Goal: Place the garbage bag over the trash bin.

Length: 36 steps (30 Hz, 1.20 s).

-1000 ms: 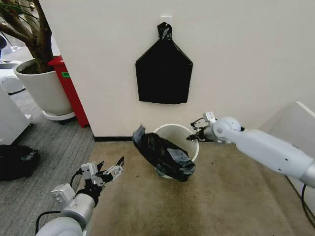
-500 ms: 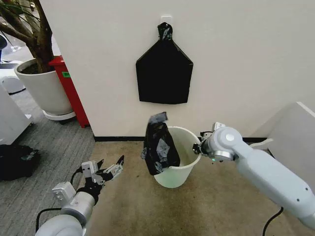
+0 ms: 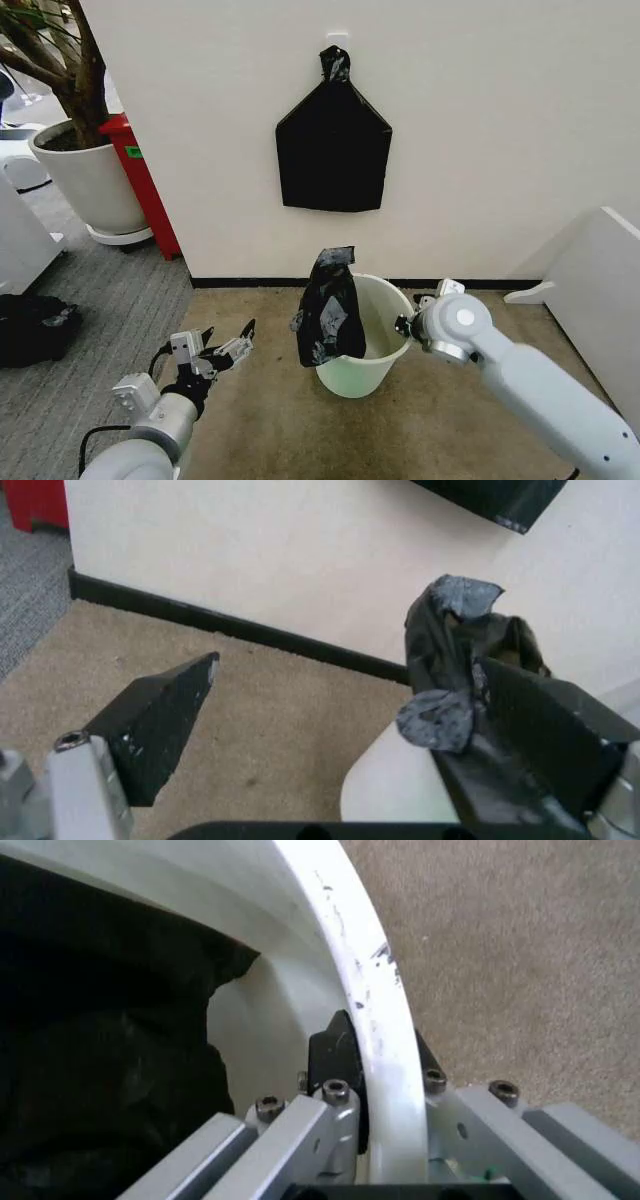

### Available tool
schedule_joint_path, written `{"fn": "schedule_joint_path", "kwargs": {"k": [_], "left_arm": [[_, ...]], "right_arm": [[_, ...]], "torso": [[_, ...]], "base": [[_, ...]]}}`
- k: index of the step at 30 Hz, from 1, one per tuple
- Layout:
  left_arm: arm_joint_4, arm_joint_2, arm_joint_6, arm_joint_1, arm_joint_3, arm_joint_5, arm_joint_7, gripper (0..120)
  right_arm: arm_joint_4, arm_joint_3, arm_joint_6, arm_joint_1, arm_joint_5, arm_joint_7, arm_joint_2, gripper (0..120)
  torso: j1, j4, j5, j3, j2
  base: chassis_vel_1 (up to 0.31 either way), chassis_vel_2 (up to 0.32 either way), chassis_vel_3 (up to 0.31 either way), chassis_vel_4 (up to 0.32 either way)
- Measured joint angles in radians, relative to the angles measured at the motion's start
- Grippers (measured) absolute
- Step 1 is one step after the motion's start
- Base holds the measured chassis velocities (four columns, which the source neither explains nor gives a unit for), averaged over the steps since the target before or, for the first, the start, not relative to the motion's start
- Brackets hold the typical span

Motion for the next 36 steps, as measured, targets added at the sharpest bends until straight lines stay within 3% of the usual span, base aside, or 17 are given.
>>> {"fn": "schedule_joint_path", "kwargs": {"k": [11, 27, 36], "left_arm": [[-0.01, -0.015, -0.003, 0.014, -0.001, 0.015, 0.004, 100], [-0.016, -0.02, -0.004, 0.015, -0.001, 0.019, 0.01, 100], [-0.015, -0.02, -0.004, 0.011, 0.0, 0.017, 0.012, 100]], "right_arm": [[-0.054, -0.052, -0.005, -0.009, -0.099, -0.035, 0.025, 0], [-0.089, -0.049, -0.023, -0.018, -0.119, -0.053, 0.035, 0], [-0.055, -0.032, -0.028, -0.014, -0.119, -0.066, 0.009, 22]], "torso": [[0.0, 0.0, 0.0, 0.0, 0.0], [0.0, -0.0001, -0.0001, 0.0, 0.0], [0.0, 0.0, 0.0, 0.0, 0.0]], "base": [[0.0, 0.0, 0.0, 0.0], [0.0, 0.0, 0.0, 0.0], [0.0, 0.0, 0.0, 0.0]]}}
